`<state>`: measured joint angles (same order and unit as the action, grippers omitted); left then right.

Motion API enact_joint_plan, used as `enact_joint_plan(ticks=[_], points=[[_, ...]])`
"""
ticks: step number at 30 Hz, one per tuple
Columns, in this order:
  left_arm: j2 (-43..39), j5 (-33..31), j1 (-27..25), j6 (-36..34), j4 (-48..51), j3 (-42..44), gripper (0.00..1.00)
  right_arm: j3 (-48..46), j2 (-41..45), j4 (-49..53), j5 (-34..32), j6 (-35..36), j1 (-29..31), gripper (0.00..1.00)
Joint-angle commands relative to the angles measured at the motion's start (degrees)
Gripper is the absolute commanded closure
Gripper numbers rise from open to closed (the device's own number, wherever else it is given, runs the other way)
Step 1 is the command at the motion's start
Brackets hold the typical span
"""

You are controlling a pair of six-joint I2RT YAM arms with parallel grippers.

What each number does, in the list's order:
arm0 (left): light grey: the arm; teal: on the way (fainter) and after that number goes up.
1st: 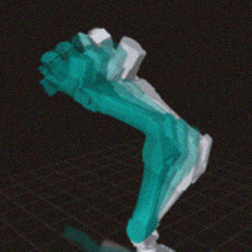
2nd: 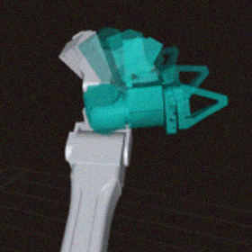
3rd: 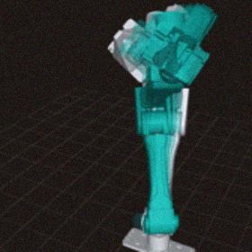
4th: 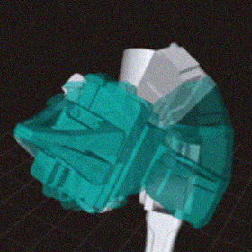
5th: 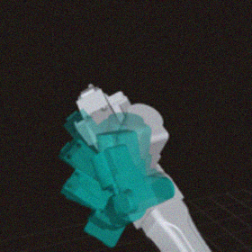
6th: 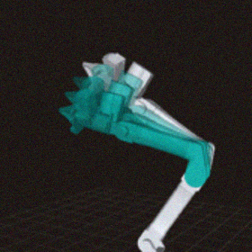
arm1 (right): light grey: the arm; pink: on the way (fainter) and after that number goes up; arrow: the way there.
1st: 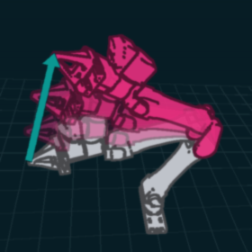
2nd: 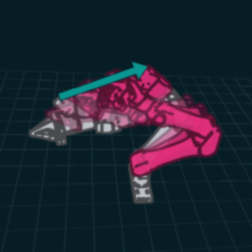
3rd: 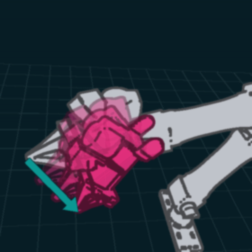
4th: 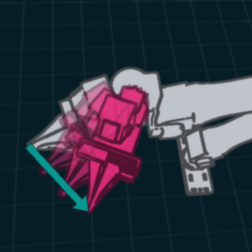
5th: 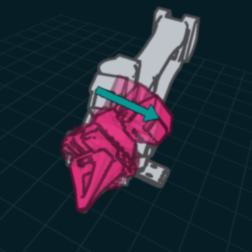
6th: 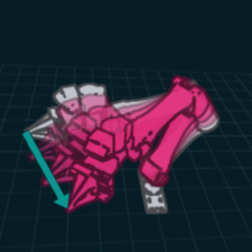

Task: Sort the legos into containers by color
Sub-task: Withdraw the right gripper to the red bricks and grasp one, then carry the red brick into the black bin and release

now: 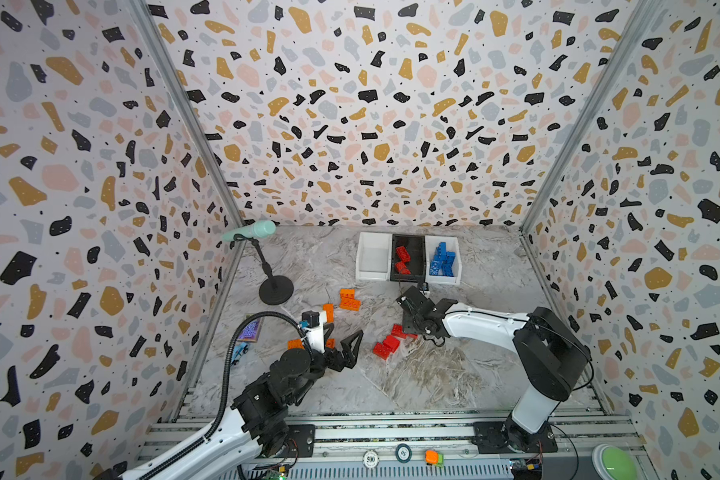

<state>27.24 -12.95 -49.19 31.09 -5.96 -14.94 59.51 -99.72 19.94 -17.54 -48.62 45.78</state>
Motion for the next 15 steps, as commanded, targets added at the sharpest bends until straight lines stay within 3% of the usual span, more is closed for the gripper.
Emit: enact_joint_plan(ticks=[1, 9, 15], points=[[-0.49, 0.91, 0.0, -0.3, -1.6, 0.44, 0.0, 1.53, -0.5, 2.09, -1.59, -1.82, -0.14, 0.38], [-0.26, 0.78, -0.02, -0.38, -1.76, 0.53, 0.0, 0.91, -0.66, 1.67, 0.14, -0.25, -1.83, 0.68], [1.31, 0.12, -0.02, -0.58, -2.89, 0.02, 0.0, 5.4, 3.38, 3.48, -1.11, 4.91, -2.53, 0.72]])
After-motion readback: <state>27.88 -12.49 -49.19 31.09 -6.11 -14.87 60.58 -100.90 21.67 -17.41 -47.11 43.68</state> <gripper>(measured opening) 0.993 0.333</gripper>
